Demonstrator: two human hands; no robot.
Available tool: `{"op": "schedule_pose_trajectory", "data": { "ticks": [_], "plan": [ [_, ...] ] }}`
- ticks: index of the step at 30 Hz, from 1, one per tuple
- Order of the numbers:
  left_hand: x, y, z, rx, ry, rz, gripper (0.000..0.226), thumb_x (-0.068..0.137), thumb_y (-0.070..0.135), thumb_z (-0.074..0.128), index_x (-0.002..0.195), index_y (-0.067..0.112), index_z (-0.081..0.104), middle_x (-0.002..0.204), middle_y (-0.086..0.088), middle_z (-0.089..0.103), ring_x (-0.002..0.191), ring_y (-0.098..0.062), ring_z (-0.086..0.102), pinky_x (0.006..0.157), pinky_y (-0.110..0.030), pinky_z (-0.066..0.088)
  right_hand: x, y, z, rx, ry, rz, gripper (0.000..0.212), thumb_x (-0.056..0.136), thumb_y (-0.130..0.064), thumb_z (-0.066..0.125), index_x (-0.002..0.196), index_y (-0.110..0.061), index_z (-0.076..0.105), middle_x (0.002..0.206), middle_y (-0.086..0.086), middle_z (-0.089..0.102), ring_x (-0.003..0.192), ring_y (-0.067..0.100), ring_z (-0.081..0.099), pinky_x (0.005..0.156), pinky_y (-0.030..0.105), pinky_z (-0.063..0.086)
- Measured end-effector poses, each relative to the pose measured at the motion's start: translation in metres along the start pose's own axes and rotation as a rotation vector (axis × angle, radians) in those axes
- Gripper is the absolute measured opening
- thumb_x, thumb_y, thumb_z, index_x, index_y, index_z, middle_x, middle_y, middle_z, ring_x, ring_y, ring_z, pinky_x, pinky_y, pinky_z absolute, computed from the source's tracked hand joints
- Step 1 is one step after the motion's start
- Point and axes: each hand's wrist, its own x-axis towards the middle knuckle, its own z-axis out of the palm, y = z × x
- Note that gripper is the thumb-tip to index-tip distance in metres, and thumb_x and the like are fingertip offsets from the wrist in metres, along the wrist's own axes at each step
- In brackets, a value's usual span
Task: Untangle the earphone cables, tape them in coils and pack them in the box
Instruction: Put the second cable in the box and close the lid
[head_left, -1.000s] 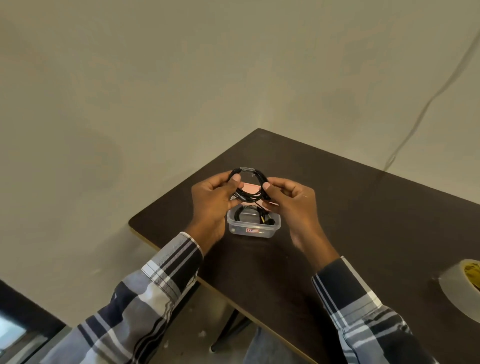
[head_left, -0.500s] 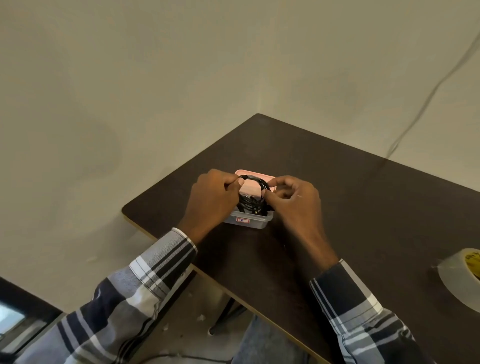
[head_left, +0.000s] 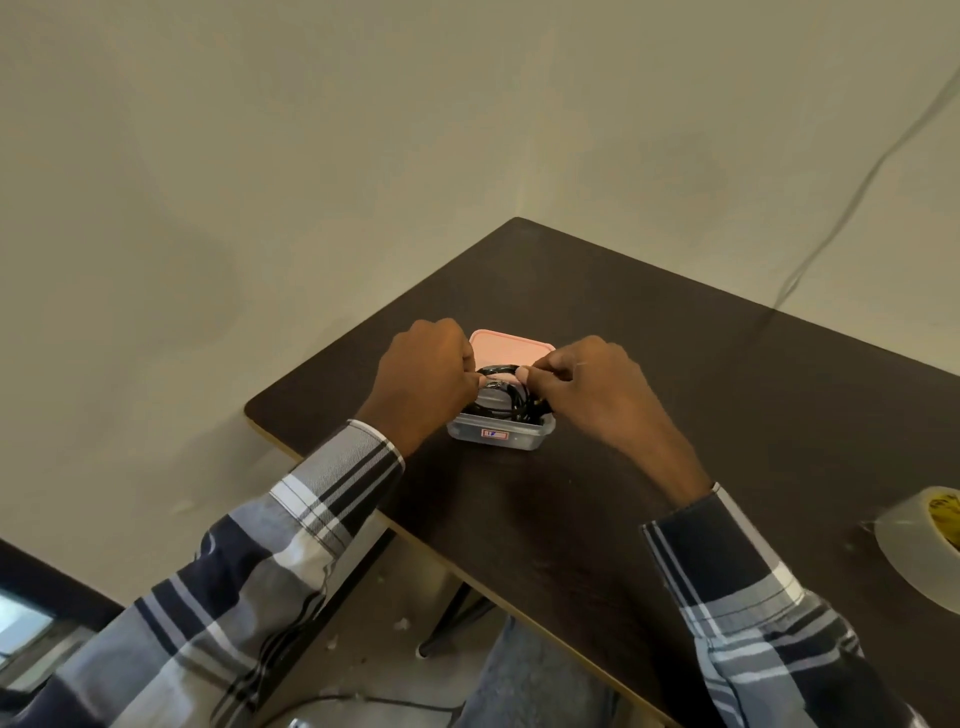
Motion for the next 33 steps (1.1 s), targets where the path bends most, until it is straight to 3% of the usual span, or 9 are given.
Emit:
{"op": "schedule_pose_trajectory", "data": {
  "ticks": [2, 4, 7, 9, 15, 21, 26, 30, 33],
  "plan": [
    [0.001, 0.001, -0.006, 0.008, -0.062, 0.023, 0.015, 0.09, 0.023, 0.069, 0.087, 0.011, 0.077, 0.074, -0.002, 0.068, 0.054, -0.009, 0.053, 0.052, -0.018, 0.038, 0.0, 0.007, -0.011, 0.079, -0.107, -0.018, 0.025, 0.098, -0.029, 0.063, 0.112, -0.014, 0.076, 0.091, -0.002, 0.075, 0.072, 0.011, 0.068, 0.07, 0.03, 0.058],
    [0.004, -0.002, -0.015, -0.031, -0.155, 0.034, 0.013, 0.092, 0.015, 0.066, 0.091, 0.01, 0.077, 0.079, -0.003, 0.071, 0.057, -0.007, 0.059, 0.06, -0.02, 0.049, -0.003, 0.013, -0.019, 0.192, -0.198, -0.032, 0.02, 0.095, -0.013, 0.066, 0.113, -0.011, 0.075, 0.09, 0.002, 0.077, 0.078, 0.013, 0.074, 0.083, 0.034, 0.061],
    [0.005, -0.004, -0.026, -0.125, -0.304, 0.037, 0.014, 0.09, 0.006, 0.066, 0.101, 0.007, 0.075, 0.081, -0.003, 0.071, 0.075, -0.016, 0.072, 0.08, -0.033, 0.06, -0.003, 0.013, -0.02, 0.222, -0.198, -0.02, 0.019, 0.091, -0.003, 0.069, 0.107, -0.008, 0.076, 0.089, 0.003, 0.078, 0.079, 0.013, 0.075, 0.079, 0.026, 0.061],
    [0.004, -0.003, -0.029, -0.178, -0.335, 0.041, 0.018, 0.087, 0.002, 0.069, 0.103, 0.007, 0.074, 0.08, -0.003, 0.071, 0.08, -0.021, 0.074, 0.082, -0.036, 0.06, -0.003, 0.009, -0.015, 0.171, -0.109, -0.015, 0.011, 0.088, -0.008, 0.074, 0.096, -0.013, 0.078, 0.087, 0.0, 0.077, 0.078, 0.013, 0.074, 0.08, 0.03, 0.061],
    [0.001, -0.001, -0.026, -0.138, -0.266, 0.07, 0.013, 0.082, 0.003, 0.075, 0.091, 0.012, 0.076, 0.078, 0.002, 0.07, 0.071, -0.014, 0.067, 0.064, -0.021, 0.052, -0.01, 0.008, -0.001, 0.043, 0.029, -0.014, 0.012, 0.08, -0.024, 0.083, 0.075, -0.019, 0.073, 0.08, -0.008, 0.07, 0.076, 0.006, 0.065, 0.062, 0.016, 0.045],
    [0.001, -0.006, -0.018, -0.041, -0.199, 0.07, 0.011, 0.082, 0.011, 0.076, 0.088, 0.02, 0.075, 0.079, 0.007, 0.067, 0.071, -0.007, 0.061, 0.058, -0.014, 0.038, -0.013, 0.01, 0.007, -0.005, 0.158, -0.1, 0.011, 0.081, -0.024, 0.082, 0.075, -0.021, 0.074, 0.075, -0.006, 0.072, 0.071, 0.011, 0.066, 0.069, 0.029, 0.055],
    [0.003, -0.012, -0.008, -0.036, -0.1, 0.056, 0.037, 0.084, 0.022, 0.076, 0.119, 0.019, 0.066, 0.1, 0.0, 0.066, 0.083, -0.01, 0.057, 0.072, -0.018, 0.042, -0.014, 0.014, 0.005, -0.036, -0.051, -0.099, 0.008, 0.09, -0.015, 0.072, 0.088, -0.02, 0.078, 0.085, -0.003, 0.075, 0.062, 0.005, 0.066, 0.068, 0.028, 0.06],
    [0.004, -0.011, -0.003, -0.026, -0.124, 0.084, 0.041, 0.092, 0.018, 0.065, 0.133, 0.015, 0.06, 0.125, -0.007, 0.066, 0.103, -0.019, 0.063, 0.089, -0.026, 0.046, -0.009, 0.012, 0.002, -0.07, -0.014, -0.079, 0.007, 0.083, -0.016, 0.08, 0.081, -0.022, 0.077, 0.078, -0.009, 0.072, 0.068, 0.0, 0.064, 0.06, 0.015, 0.047],
    [0.004, -0.016, -0.003, -0.094, -0.14, 0.096, 0.037, 0.09, 0.022, 0.068, 0.126, 0.015, 0.064, 0.106, -0.005, 0.07, 0.076, -0.013, 0.063, 0.076, -0.021, 0.05, -0.006, 0.012, -0.004, 0.043, -0.018, -0.034, 0.008, 0.081, -0.021, 0.083, 0.079, -0.021, 0.075, 0.076, -0.011, 0.069, 0.069, 0.003, 0.064, 0.06, 0.018, 0.047]
  ]
}}
